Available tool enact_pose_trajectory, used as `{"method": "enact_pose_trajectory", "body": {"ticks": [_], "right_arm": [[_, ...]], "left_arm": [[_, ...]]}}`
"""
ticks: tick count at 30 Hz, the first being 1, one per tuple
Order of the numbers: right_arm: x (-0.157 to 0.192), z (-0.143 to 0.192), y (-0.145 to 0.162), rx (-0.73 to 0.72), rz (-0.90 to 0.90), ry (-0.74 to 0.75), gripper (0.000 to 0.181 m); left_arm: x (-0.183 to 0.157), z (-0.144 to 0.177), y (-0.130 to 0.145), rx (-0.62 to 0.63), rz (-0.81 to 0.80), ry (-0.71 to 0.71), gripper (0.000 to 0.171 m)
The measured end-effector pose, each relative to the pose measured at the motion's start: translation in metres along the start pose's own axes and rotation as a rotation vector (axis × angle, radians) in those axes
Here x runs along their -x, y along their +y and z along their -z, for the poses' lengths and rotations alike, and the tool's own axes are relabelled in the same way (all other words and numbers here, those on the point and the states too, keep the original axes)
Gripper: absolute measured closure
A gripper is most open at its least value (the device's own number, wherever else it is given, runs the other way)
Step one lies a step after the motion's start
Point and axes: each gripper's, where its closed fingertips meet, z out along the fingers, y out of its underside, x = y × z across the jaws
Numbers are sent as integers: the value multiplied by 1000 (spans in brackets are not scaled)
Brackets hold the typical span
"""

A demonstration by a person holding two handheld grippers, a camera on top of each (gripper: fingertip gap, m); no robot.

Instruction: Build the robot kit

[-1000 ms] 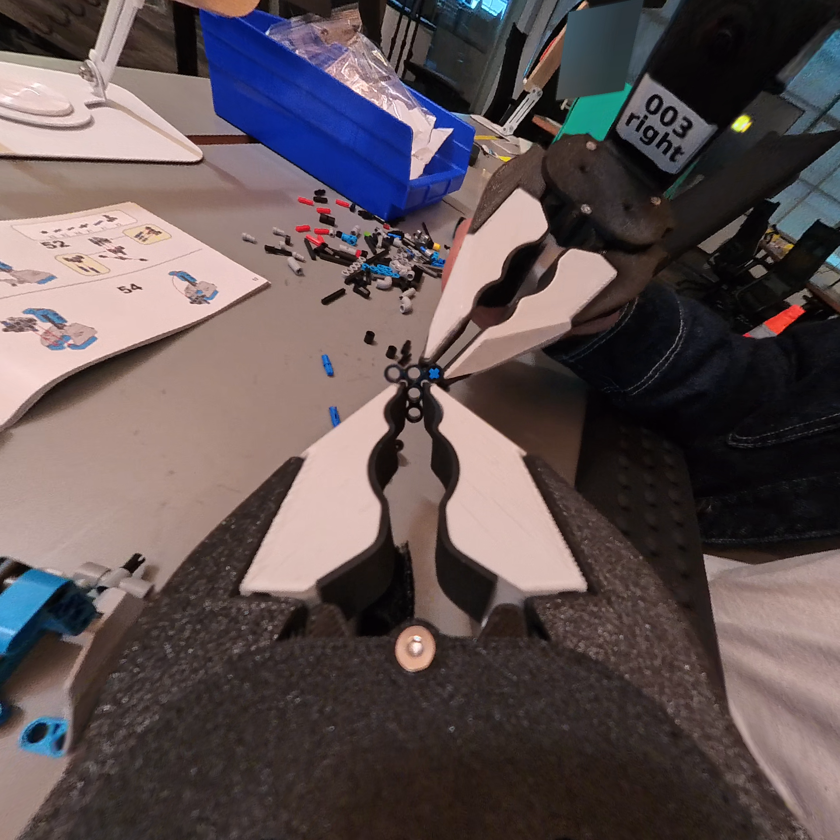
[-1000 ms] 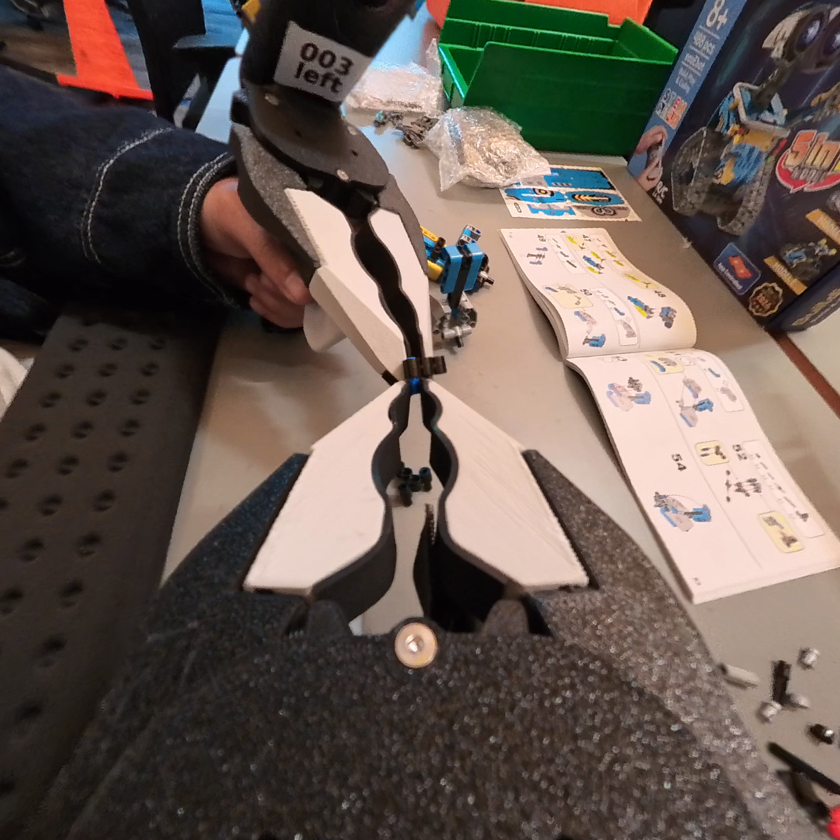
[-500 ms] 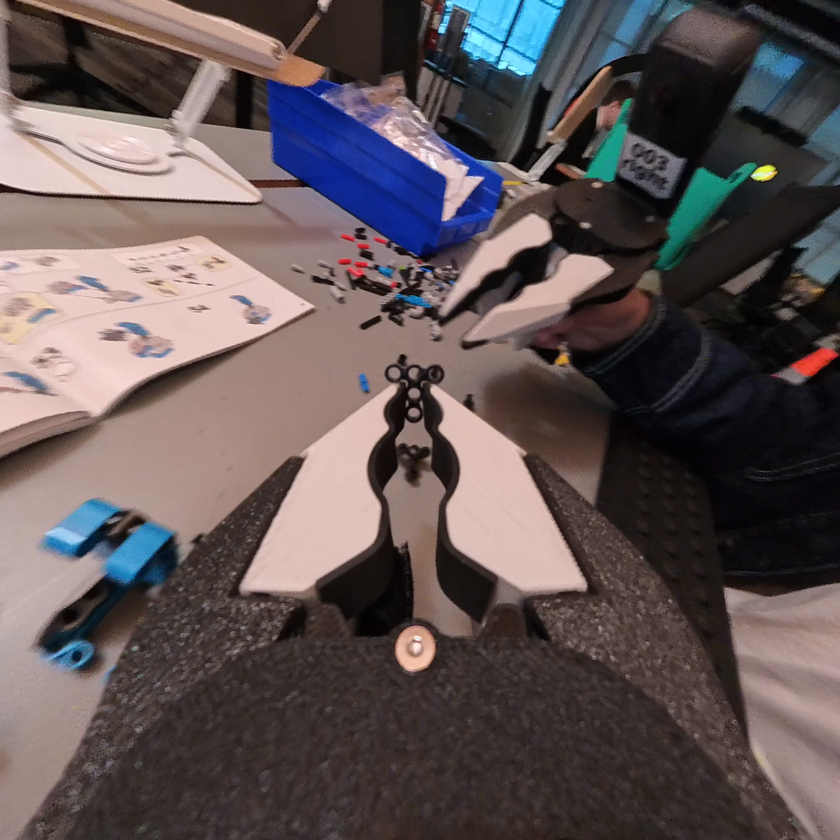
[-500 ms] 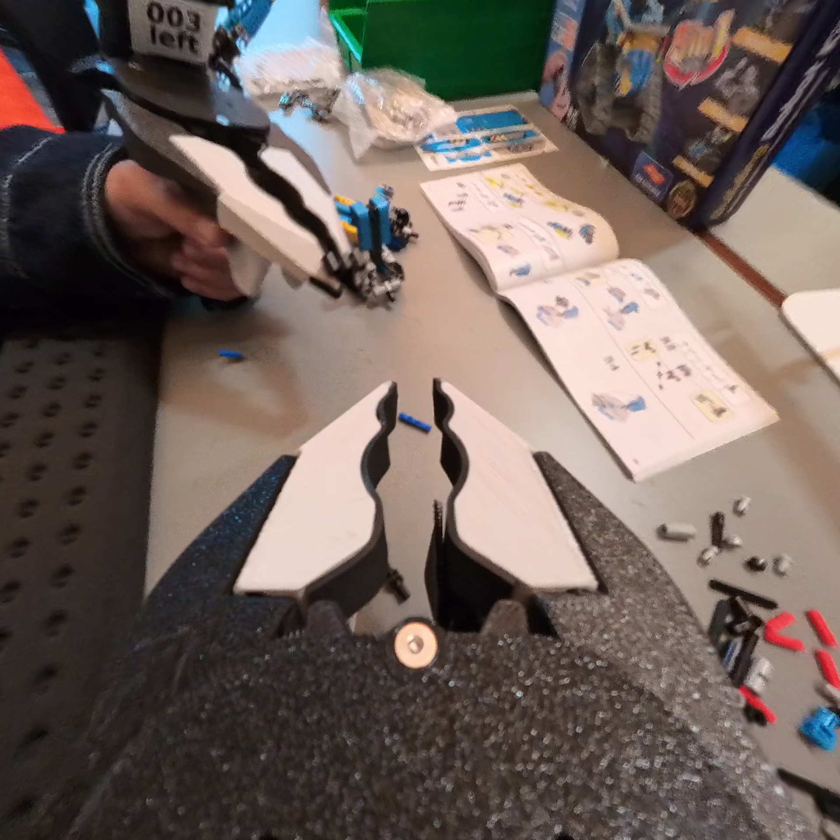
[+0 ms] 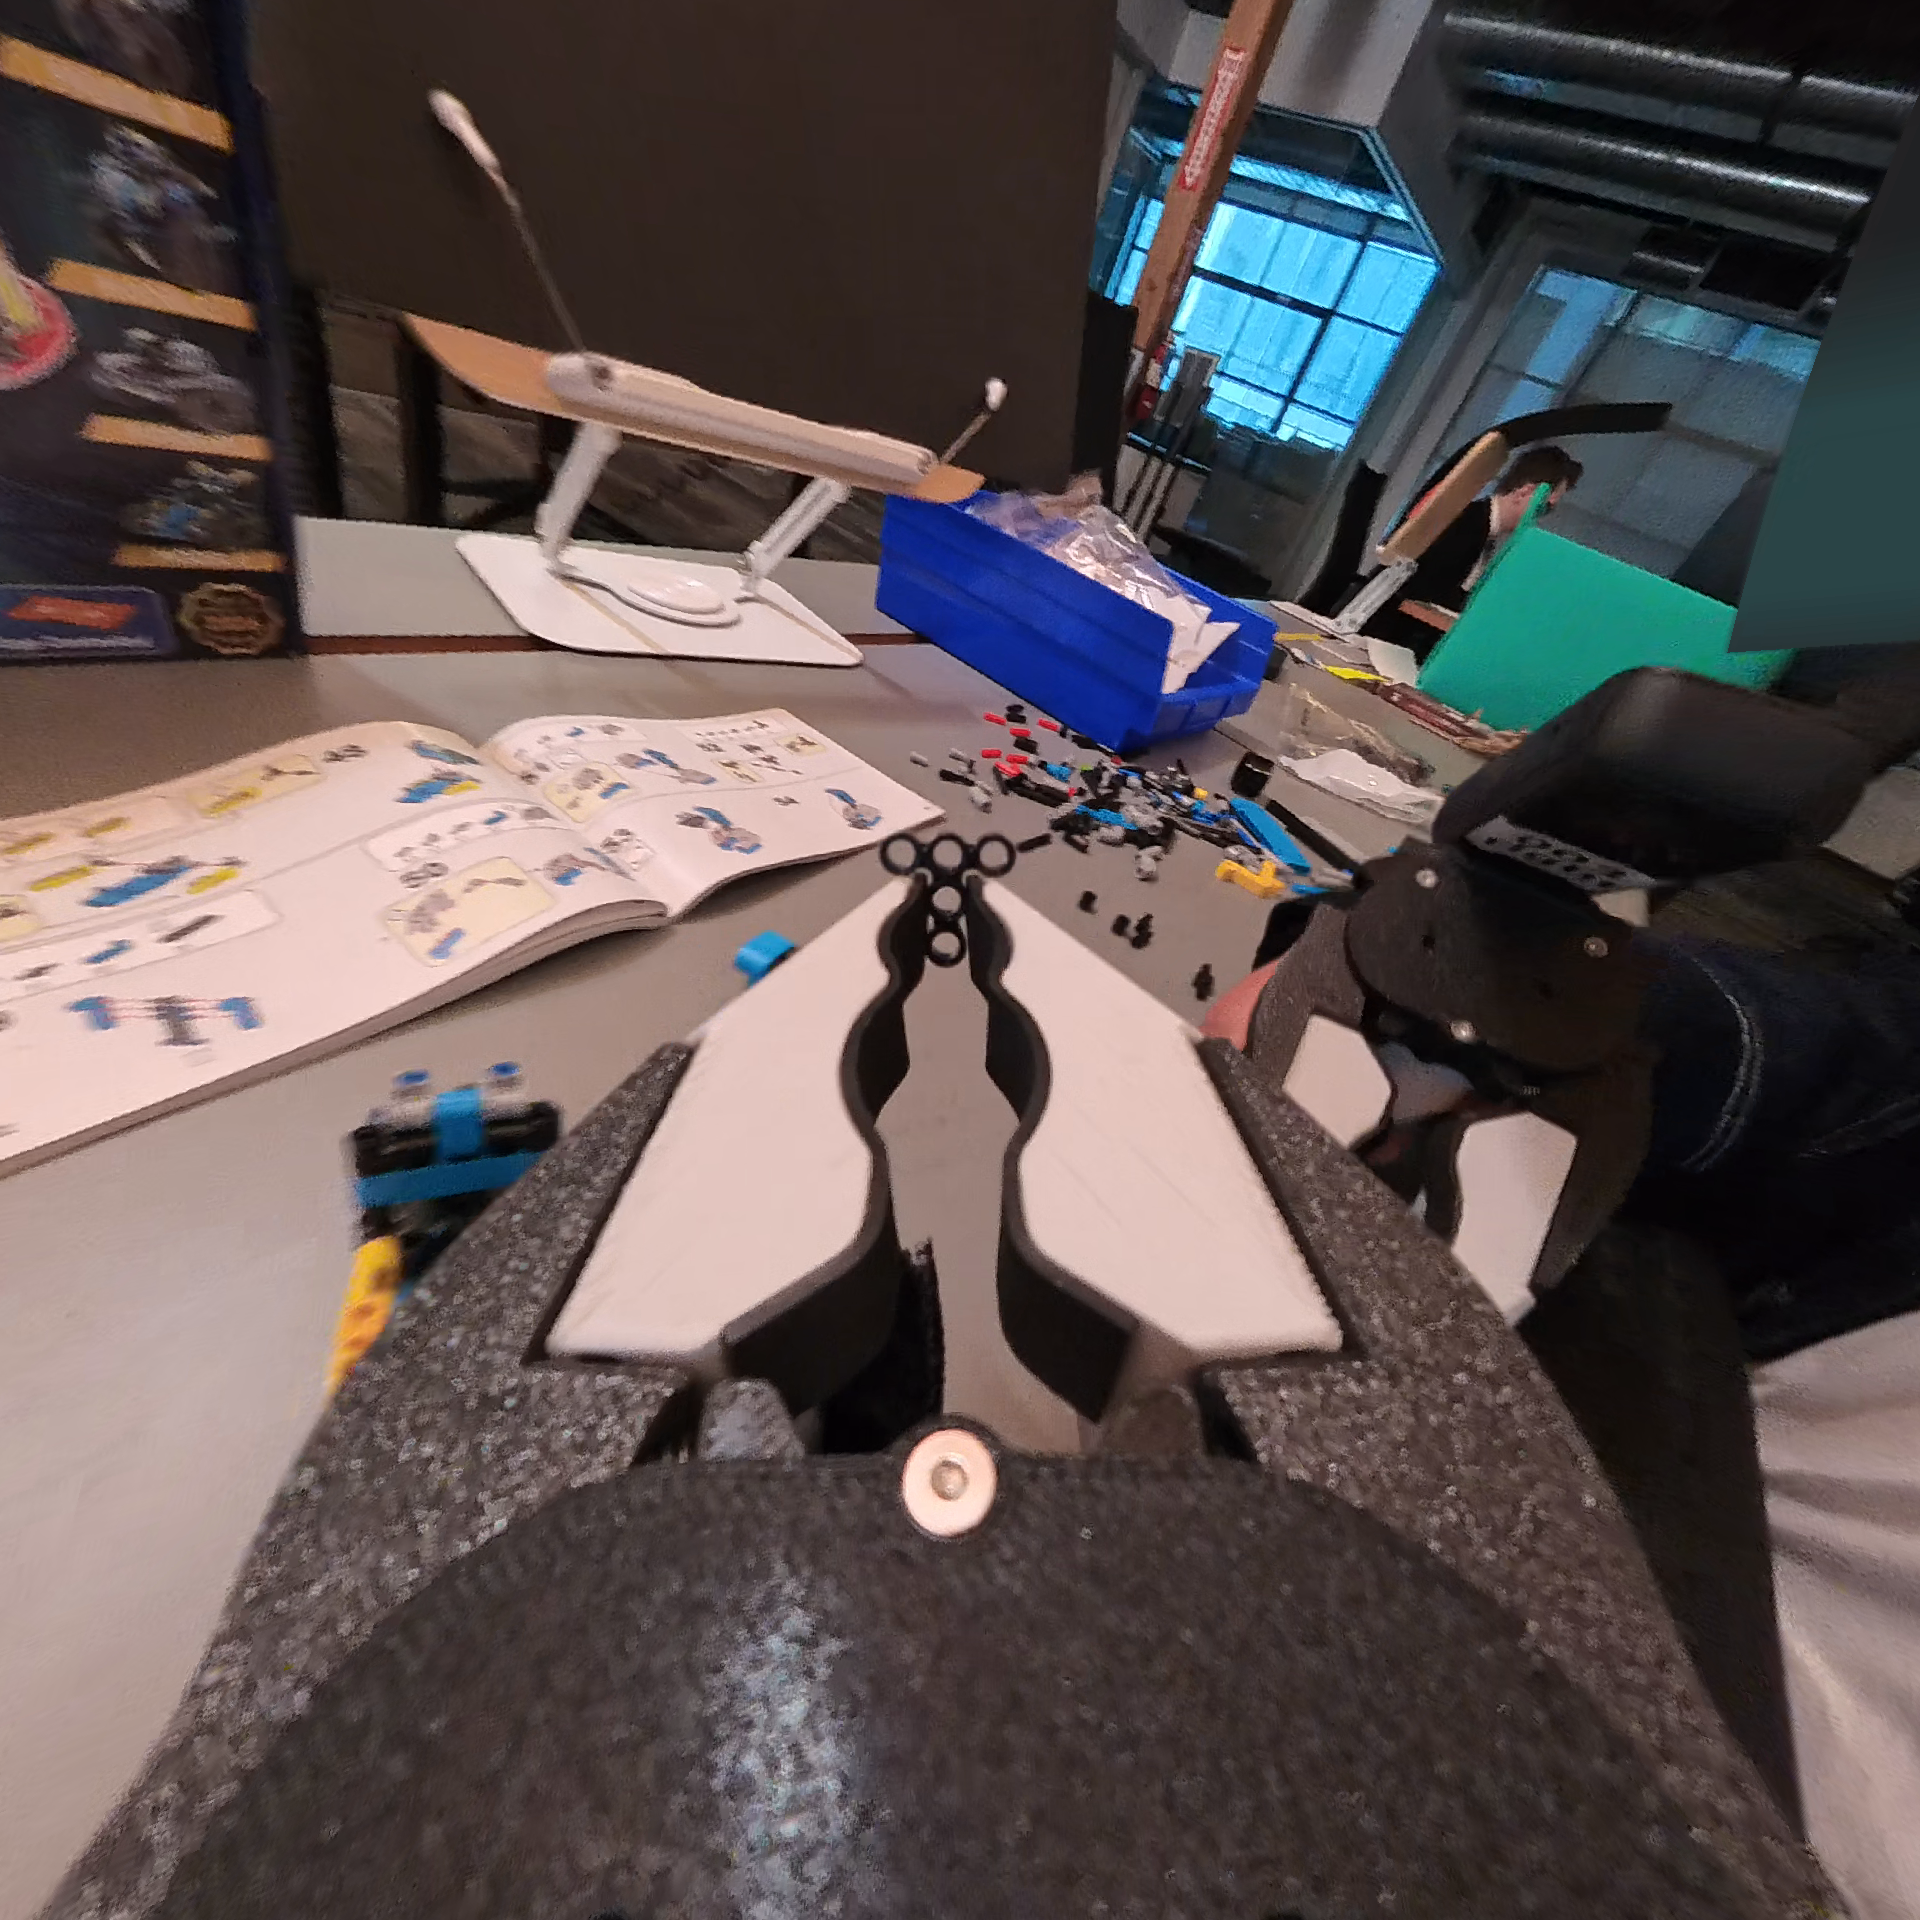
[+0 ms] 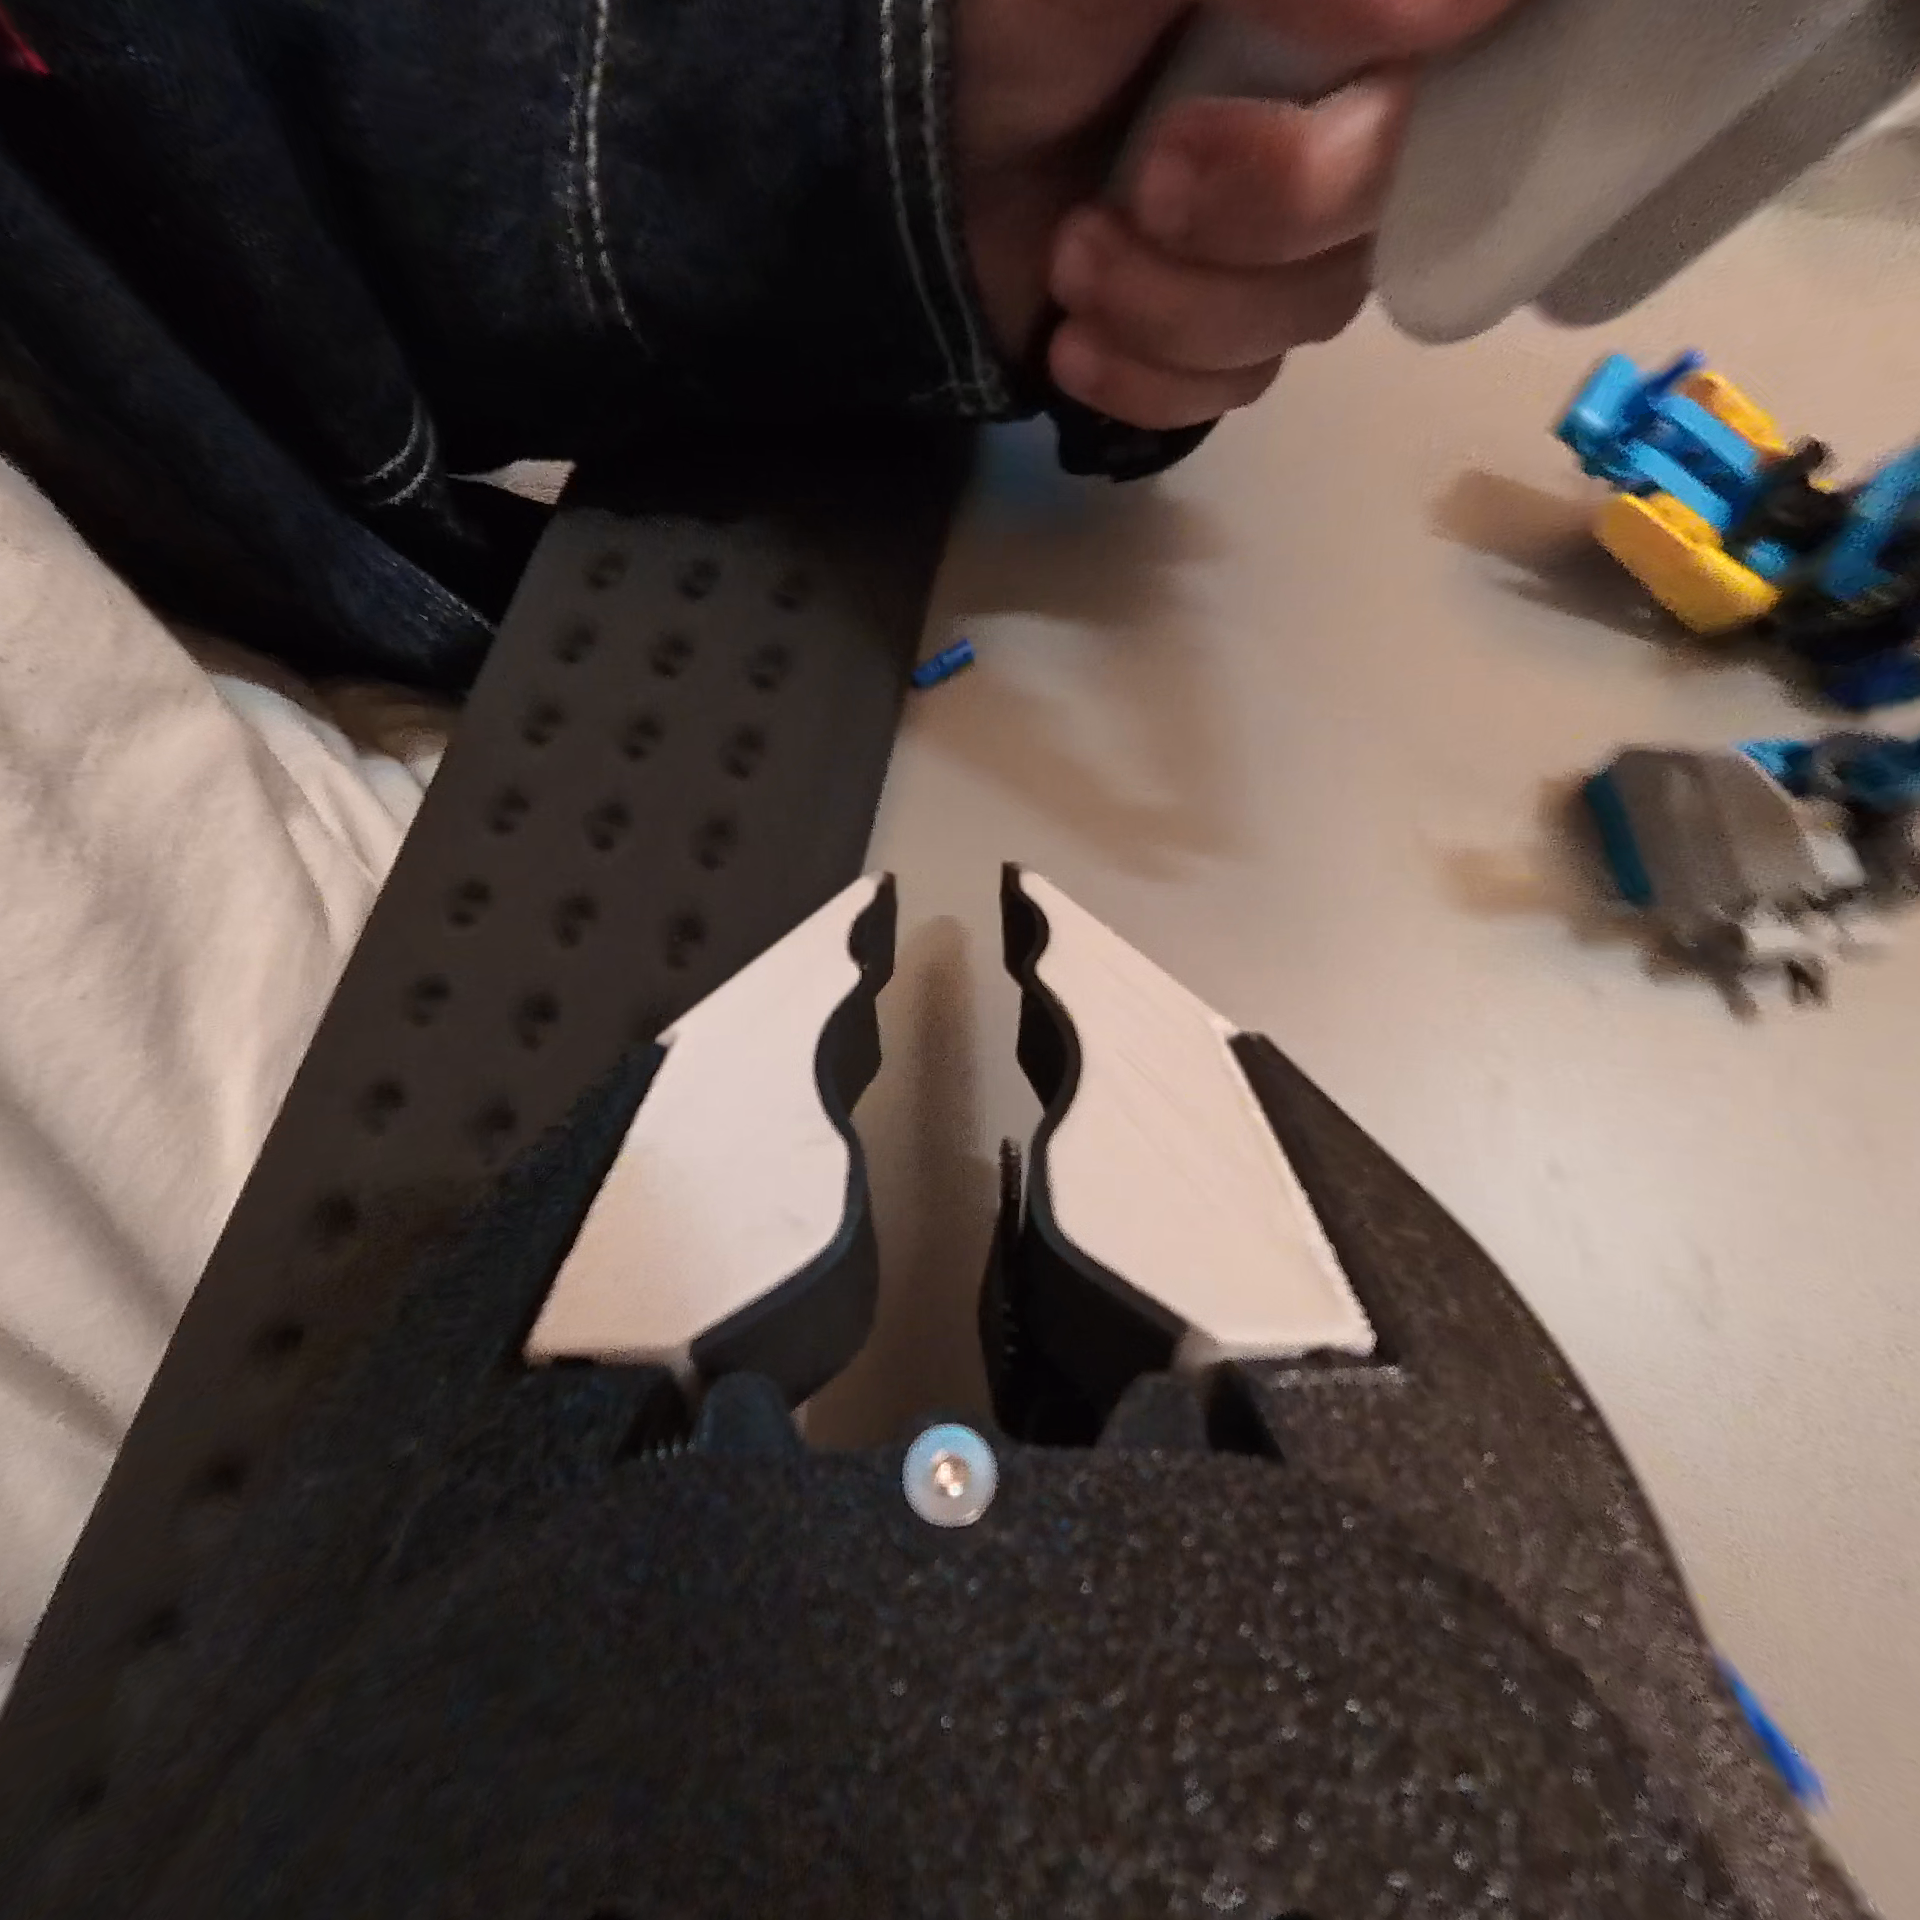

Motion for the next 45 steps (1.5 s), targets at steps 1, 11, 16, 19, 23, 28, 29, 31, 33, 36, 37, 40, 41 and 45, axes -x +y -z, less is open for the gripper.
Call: {"method": "enact_pose_trajectory", "body": {"ticks": [1,11,16,19,23,28,29,31,33,36,37,40,41,45], "right_arm": [[0,-9,-2,15,-1,-21,161],[-3,-62,-21,85,130,-104,166],[-8,-66,-26,80,163,-115,162],[-20,-65,-27,82,179,-56,166],[-12,-60,-34,26,177,-112,167],[-12,-74,-33,87,286,-145,164],[-15,-77,-37,76,272,-142,168],[-14,-79,-36,102,238,-188,173],[-14,-79,-36,89,223,-193,173],[-15,-78,-35,96,200,-191,176],[-16,-77,-34,92,202,-183,176],[-19,-73,-32,105,195,-153,173],[-19,-74,-32,109,180,-155,173],[-19,-73,-31,96,162,-140,173]], "left_arm": [[7,8,-2,-9,-10,-27,165],[38,44,-7,-55,16,-112,165],[35,42,-4,-40,-9,-109,165],[38,44,-6,-56,11,-110,165],[40,46,-9,-73,43,-103,165],[40,46,-9,-75,44,-104,165],[40,46,-9,-75,43,-105,165],[40,46,-9,-77,45,-106,165],[41,47,-9,-79,48,-104,165],[40,46,-8,-75,51,-99,165],[40,46,-8,-73,50,-98,165],[39,46,-8,-72,49,-95,165],[39,45,-7,-69,50,-93,165],[39,44,-5,-58,44,-94,165]]}}
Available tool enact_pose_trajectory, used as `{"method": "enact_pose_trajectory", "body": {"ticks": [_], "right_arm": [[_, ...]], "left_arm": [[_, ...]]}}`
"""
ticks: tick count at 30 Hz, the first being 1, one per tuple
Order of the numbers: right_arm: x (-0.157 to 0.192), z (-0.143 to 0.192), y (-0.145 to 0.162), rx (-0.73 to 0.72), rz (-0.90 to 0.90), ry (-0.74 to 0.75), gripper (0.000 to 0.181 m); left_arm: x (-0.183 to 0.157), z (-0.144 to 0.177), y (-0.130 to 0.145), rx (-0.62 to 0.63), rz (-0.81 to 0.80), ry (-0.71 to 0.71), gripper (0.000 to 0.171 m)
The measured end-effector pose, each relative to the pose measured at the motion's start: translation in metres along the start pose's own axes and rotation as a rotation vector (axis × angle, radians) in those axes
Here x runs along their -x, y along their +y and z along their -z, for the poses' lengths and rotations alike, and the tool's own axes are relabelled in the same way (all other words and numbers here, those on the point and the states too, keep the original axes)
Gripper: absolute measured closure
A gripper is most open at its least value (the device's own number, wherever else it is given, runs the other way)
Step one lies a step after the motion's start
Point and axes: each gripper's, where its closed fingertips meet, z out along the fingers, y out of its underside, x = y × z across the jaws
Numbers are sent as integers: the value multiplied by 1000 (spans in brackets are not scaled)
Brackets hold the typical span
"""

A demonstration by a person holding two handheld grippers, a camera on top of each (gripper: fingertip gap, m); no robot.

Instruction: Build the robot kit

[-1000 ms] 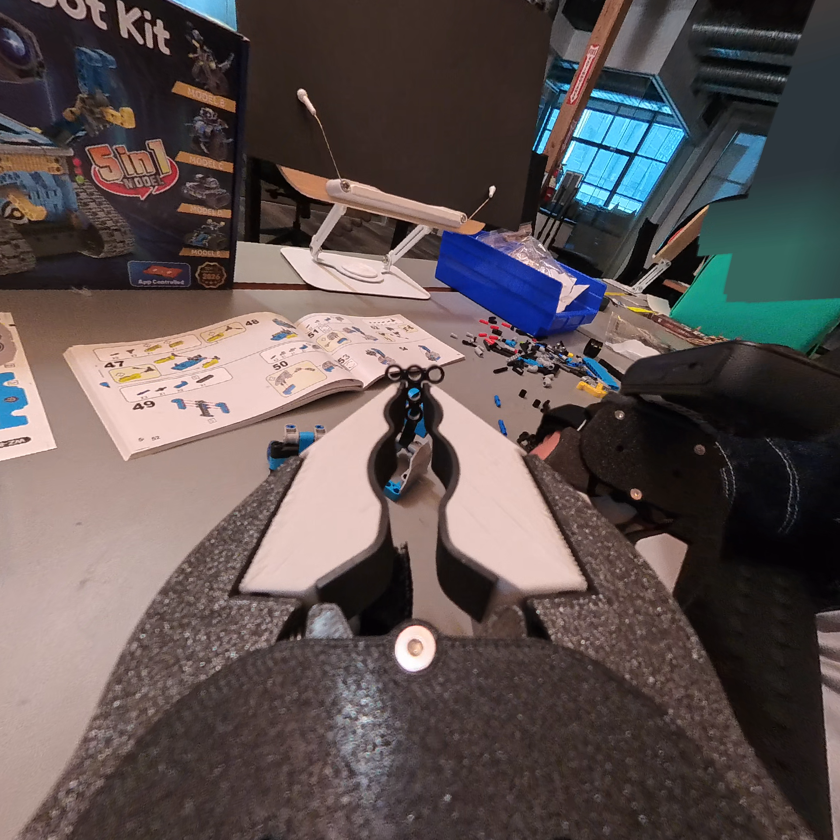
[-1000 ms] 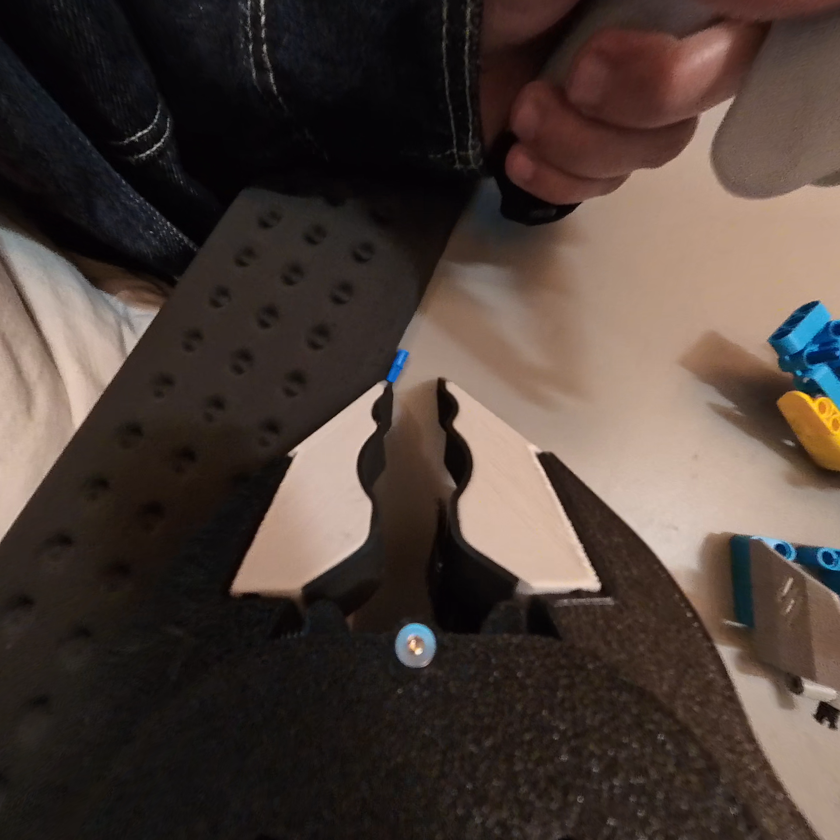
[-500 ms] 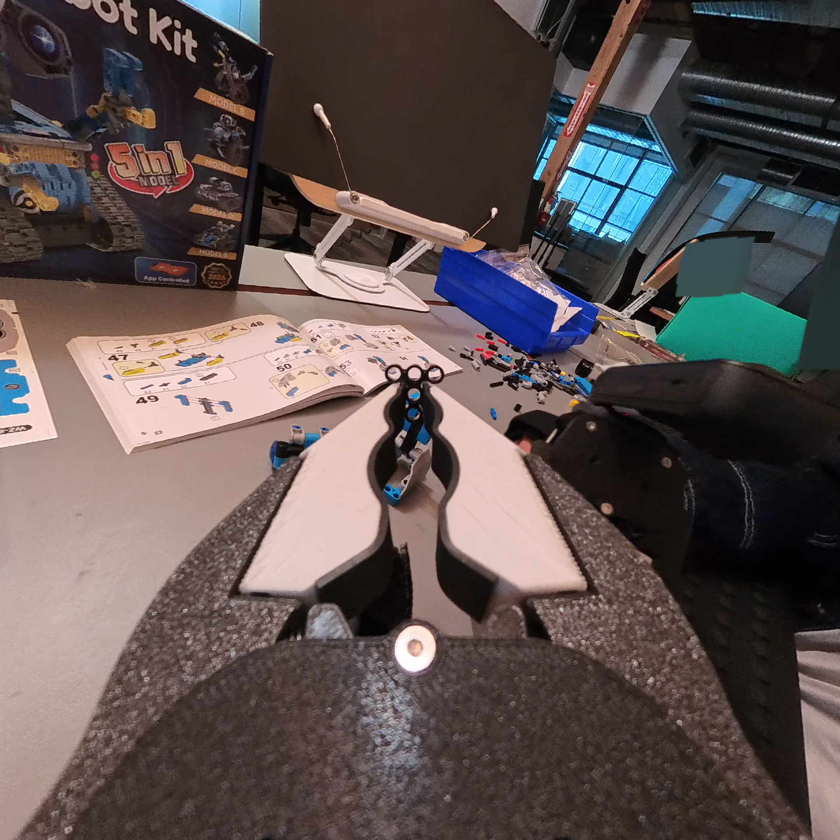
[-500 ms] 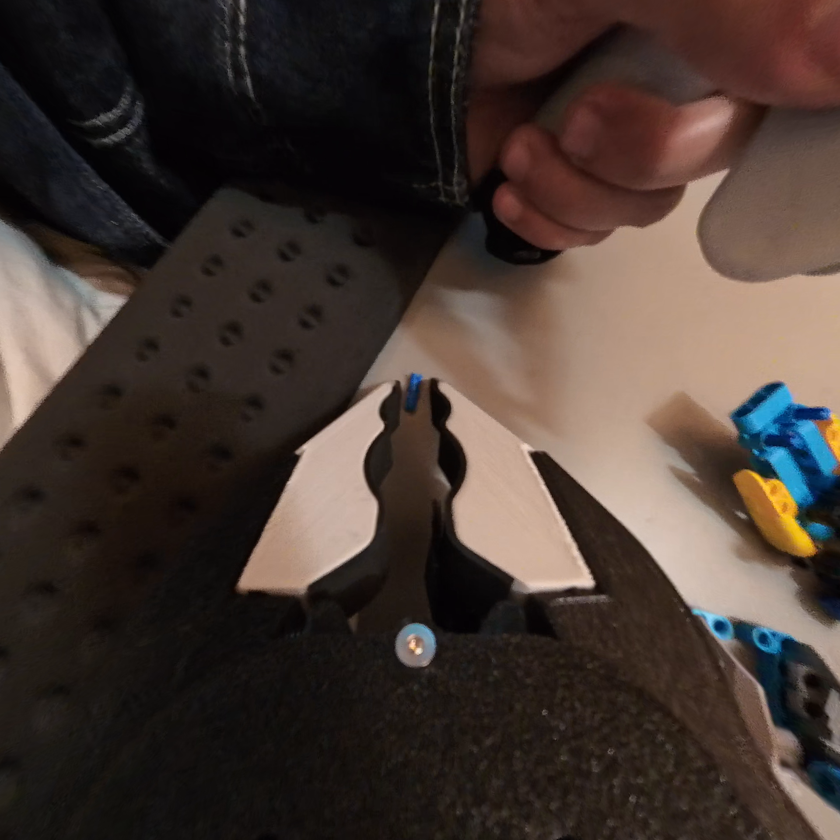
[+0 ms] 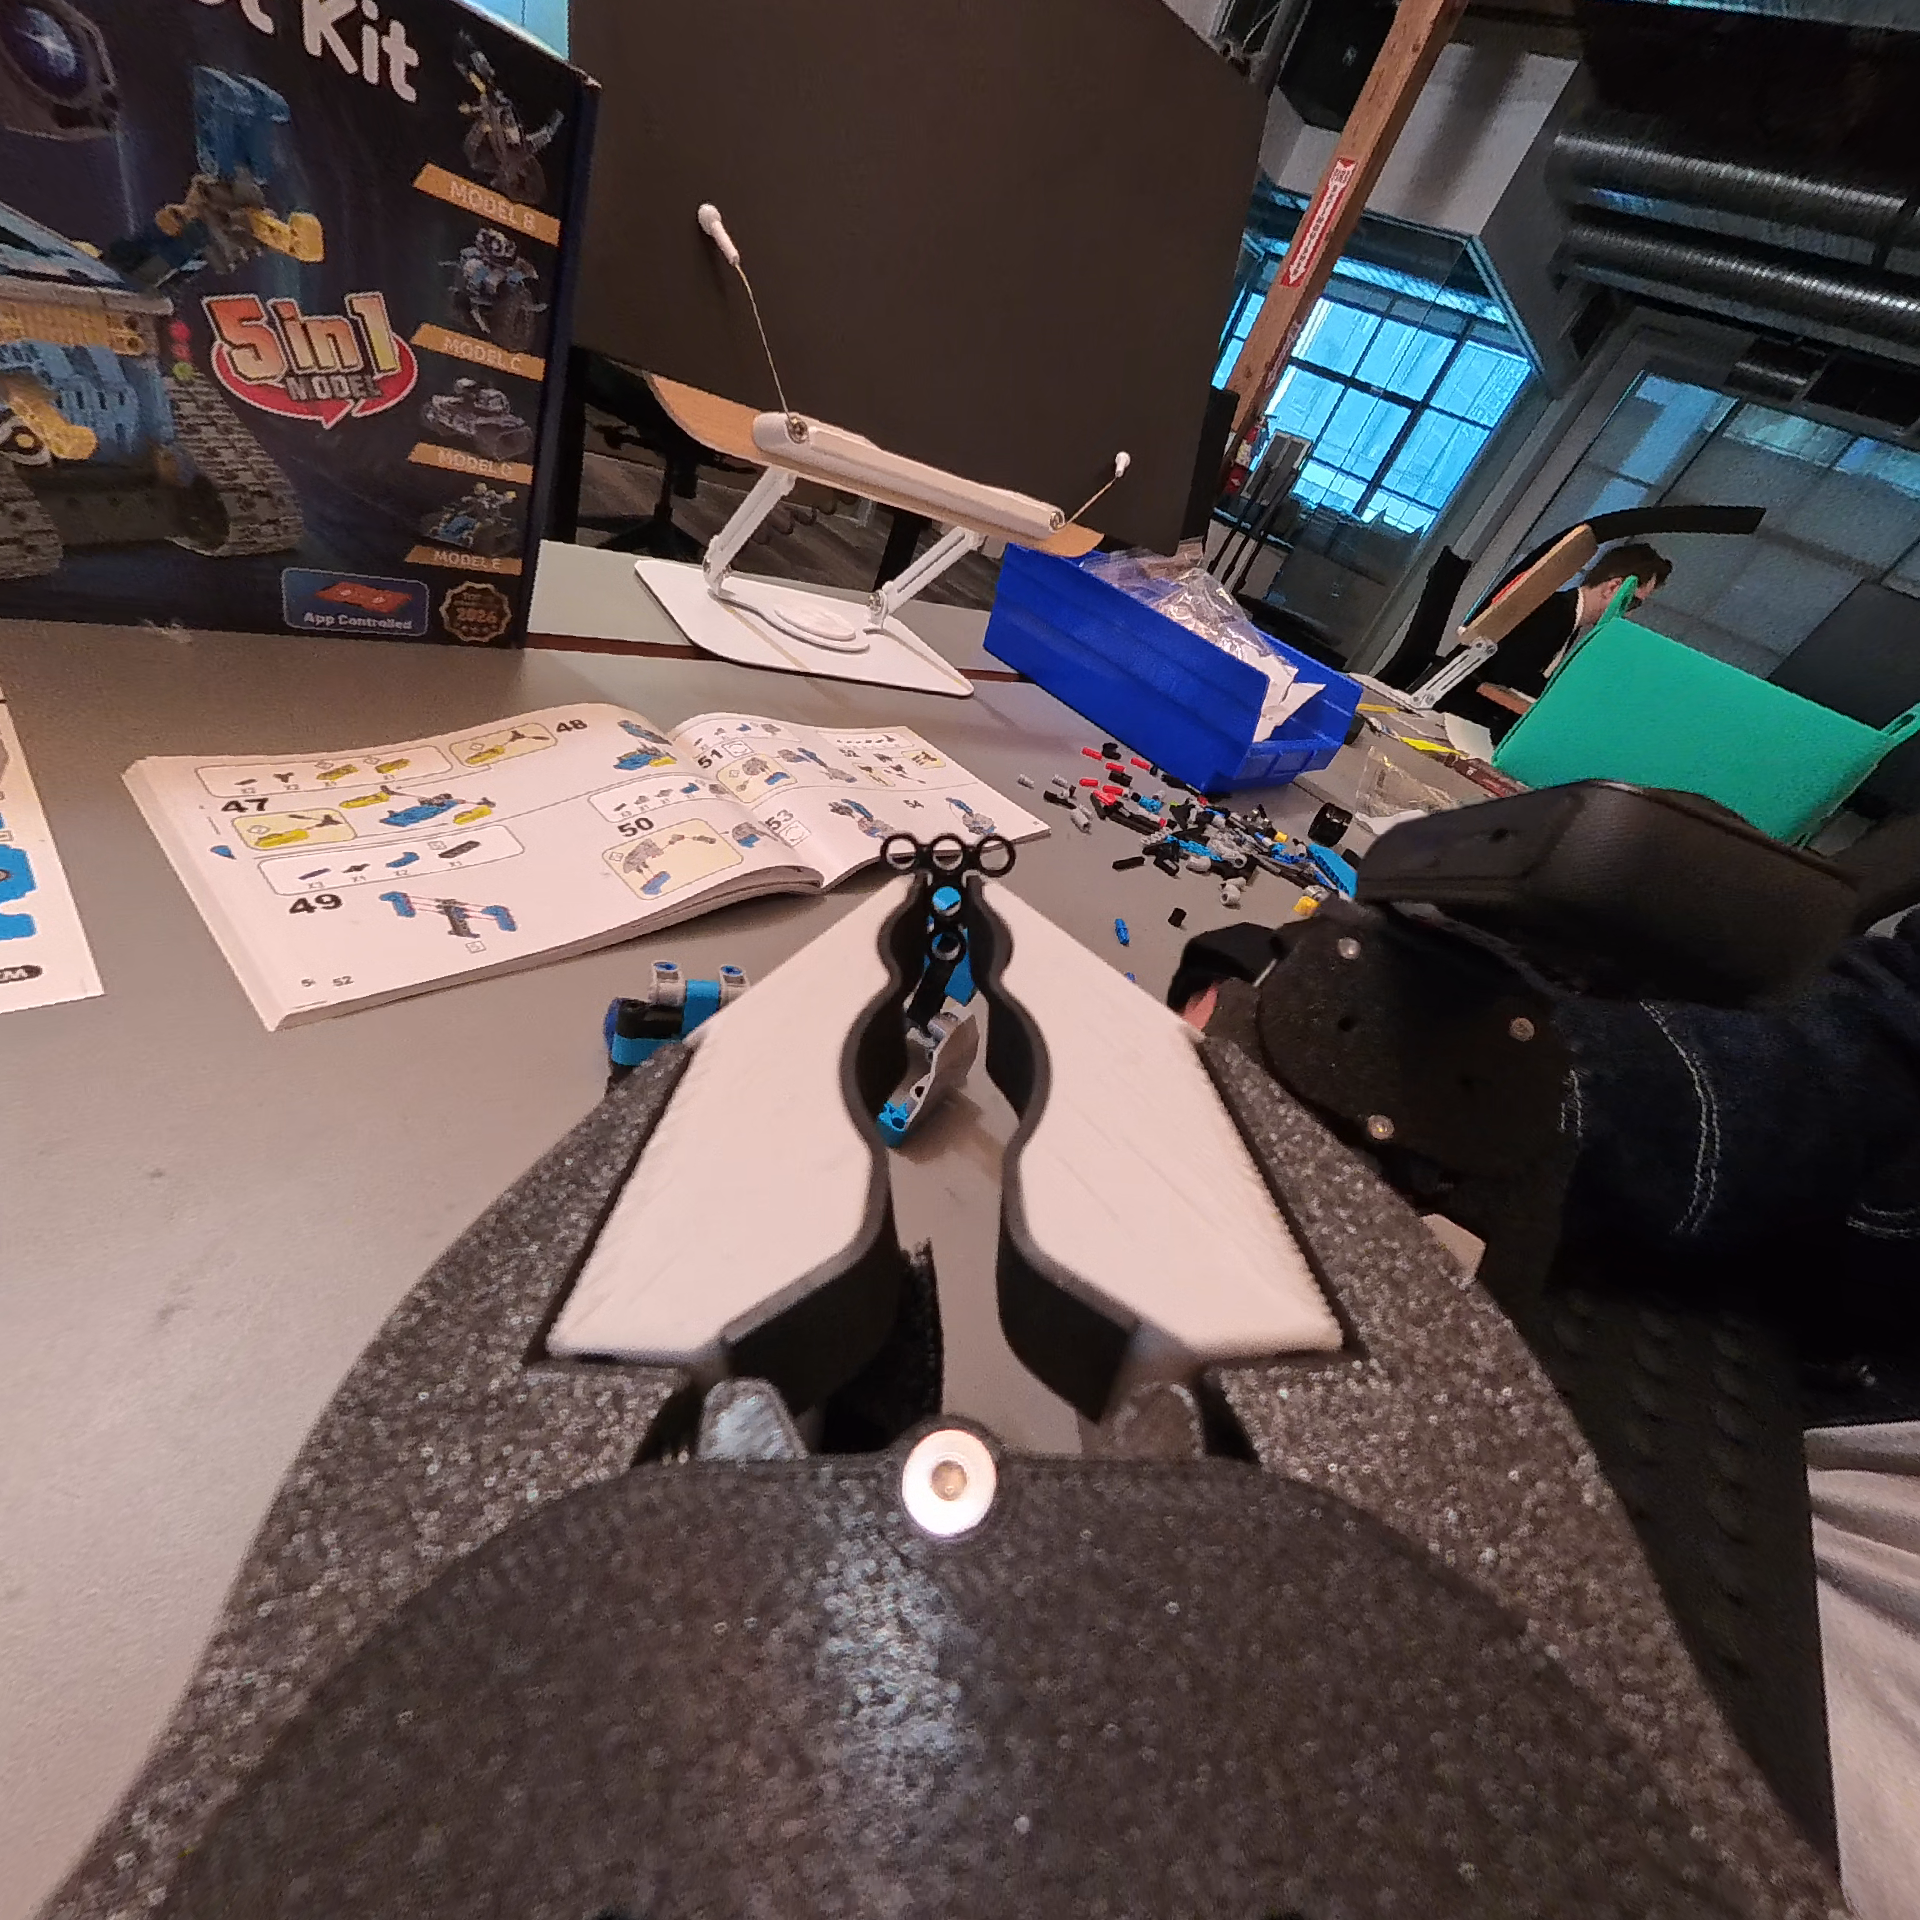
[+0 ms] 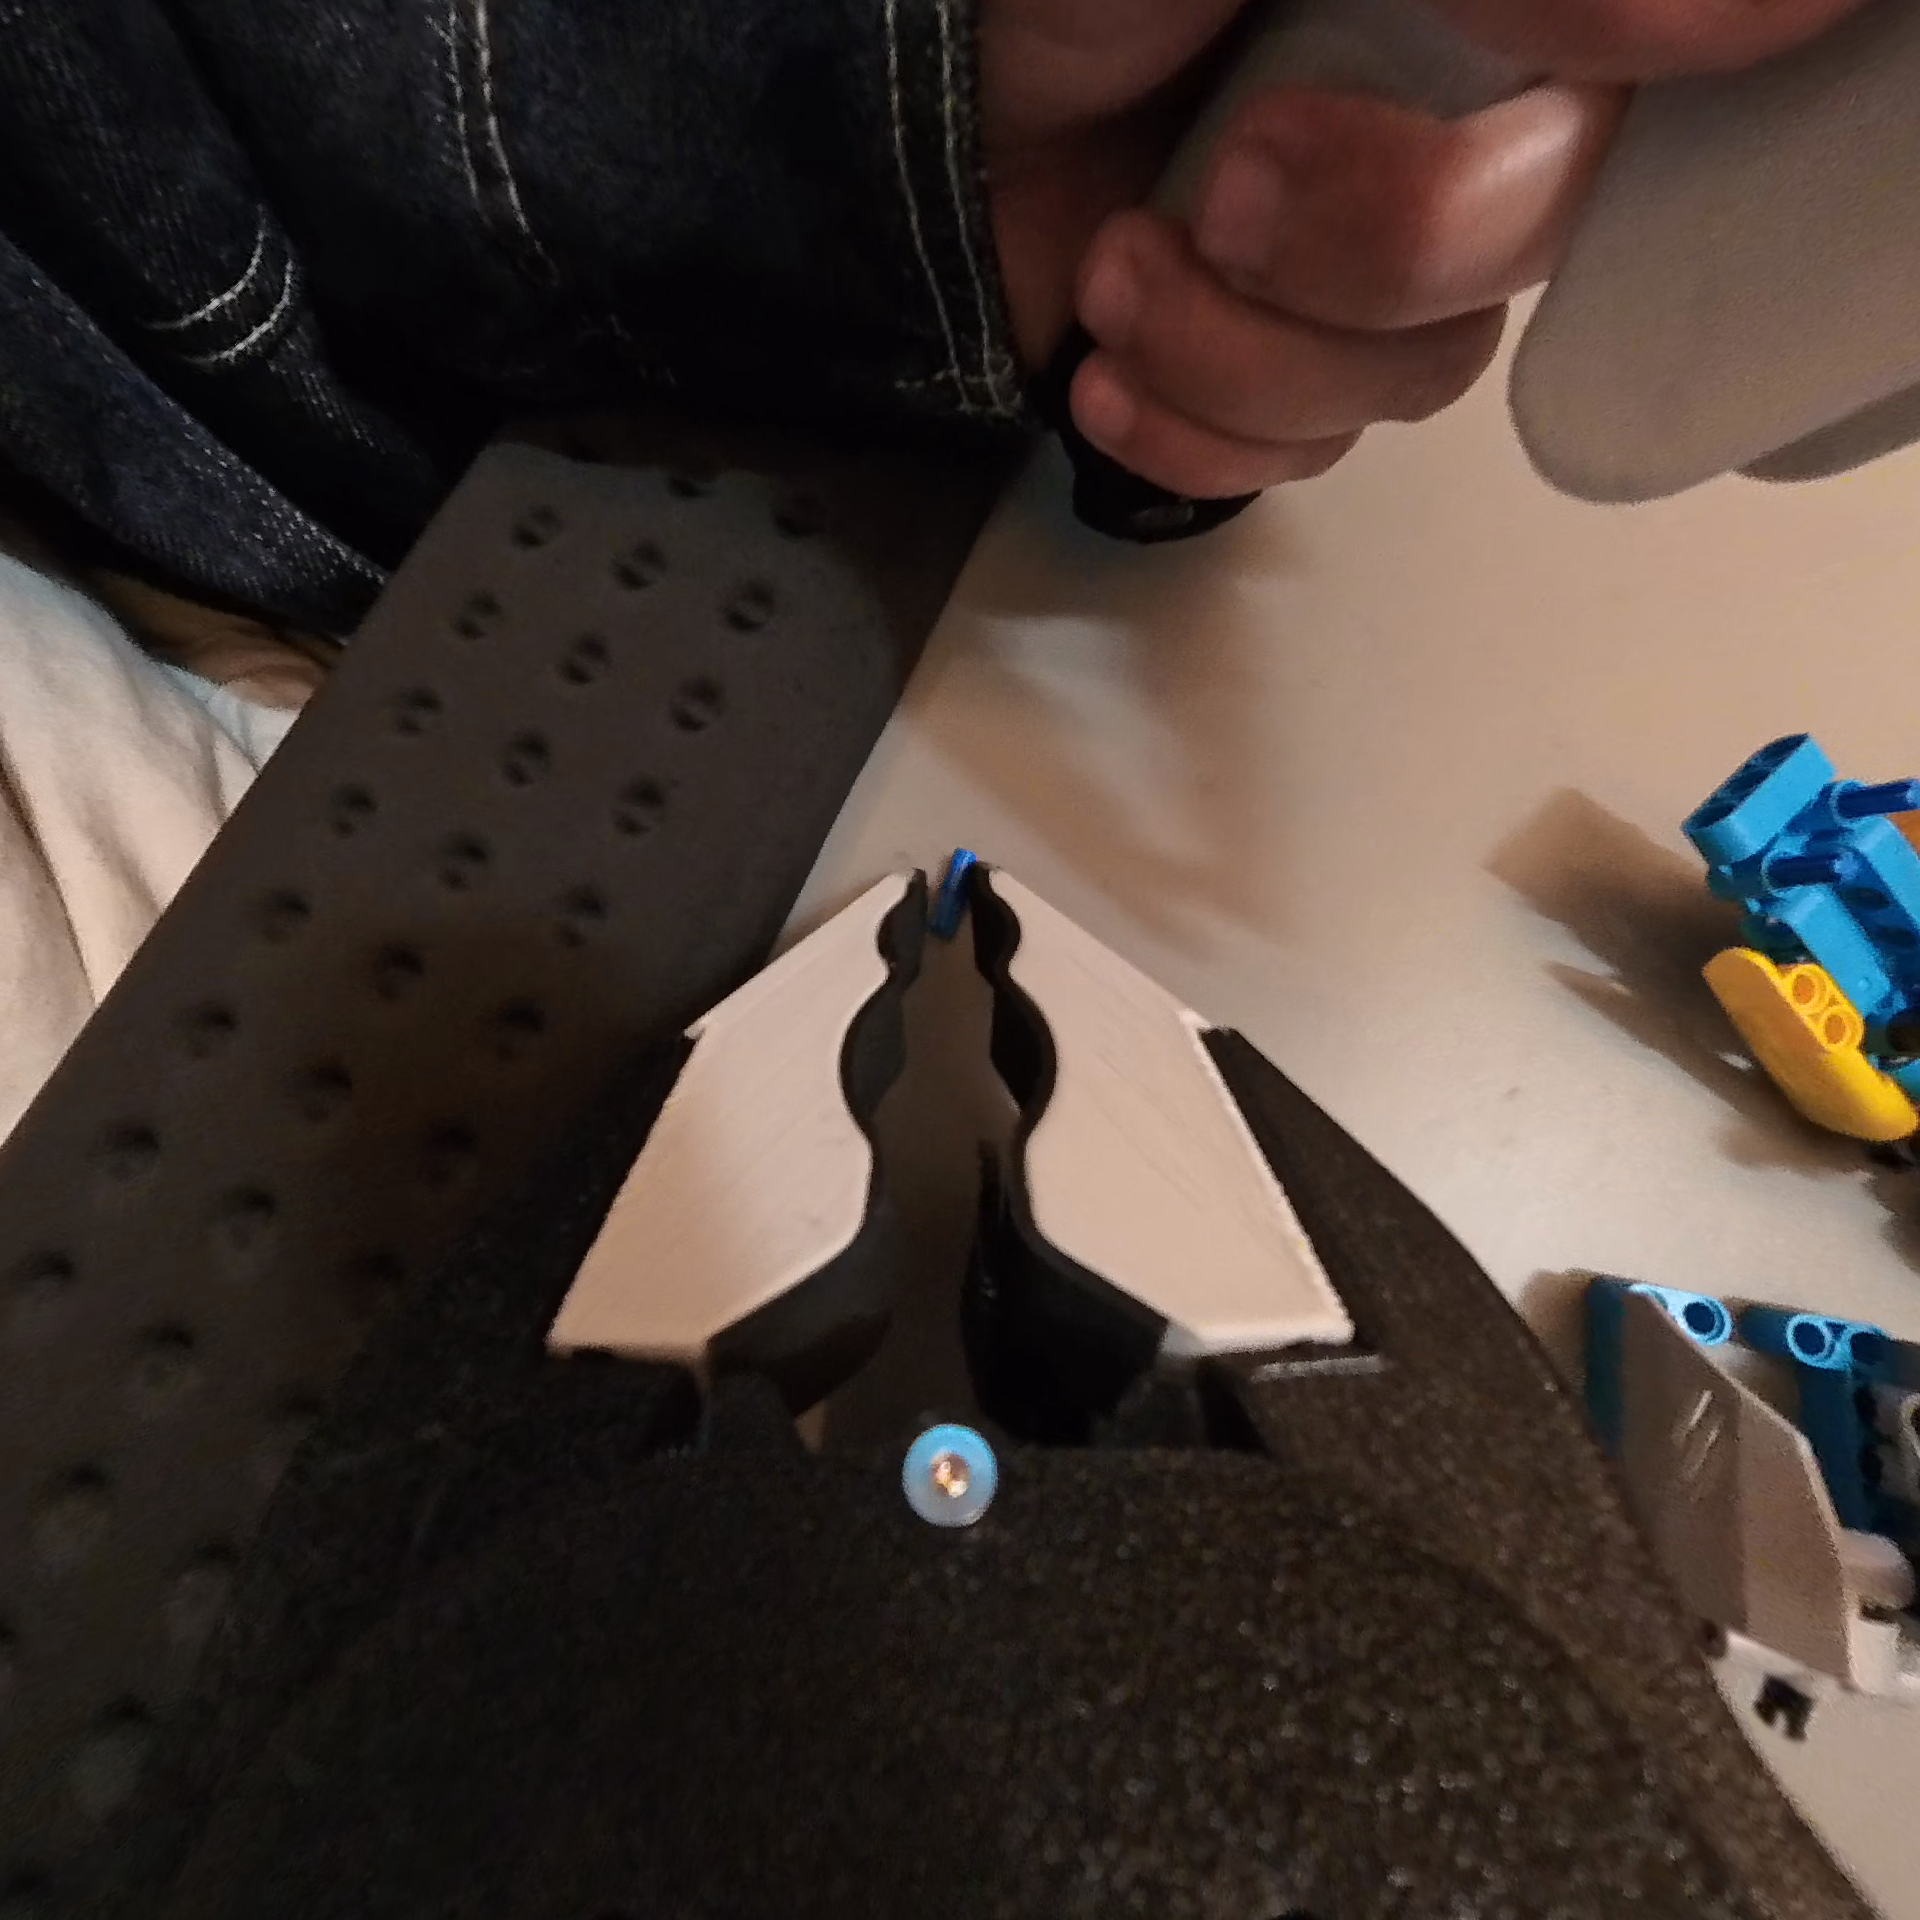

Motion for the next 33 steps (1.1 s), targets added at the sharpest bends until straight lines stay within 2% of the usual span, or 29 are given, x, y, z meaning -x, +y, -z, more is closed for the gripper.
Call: {"method": "enact_pose_trajectory", "body": {"ticks": [11,14,17,21,23,25,26,28,33], "right_arm": [[-2,0,1,-13,-114,70,177],[-3,4,0,-34,-97,88,178],[-17,48,-12,-181,-72,213,177],[-32,129,-2,-362,-42,464,178],[-25,139,10,-322,-34,500,178],[-16,151,5,-354,-30,519,178],[-13,159,1,-383,-29,529,178],[-11,163,7,-340,-40,537,178],[-8,169,14,-353,-68,516,178]], "left_arm": [[-4,-3,5,25,-13,15,165],[-8,-4,6,31,-21,35,165],[-20,-7,11,61,-70,82,165],[-57,-22,41,212,-164,219,165],[-74,-31,53,271,-149,269,165],[-88,-39,60,295,-124,304,165],[-94,-43,62,300,-119,315,165],[-105,-49,62,286,-109,340,165],[-109,-54,62,278,-131,335,165]]}}
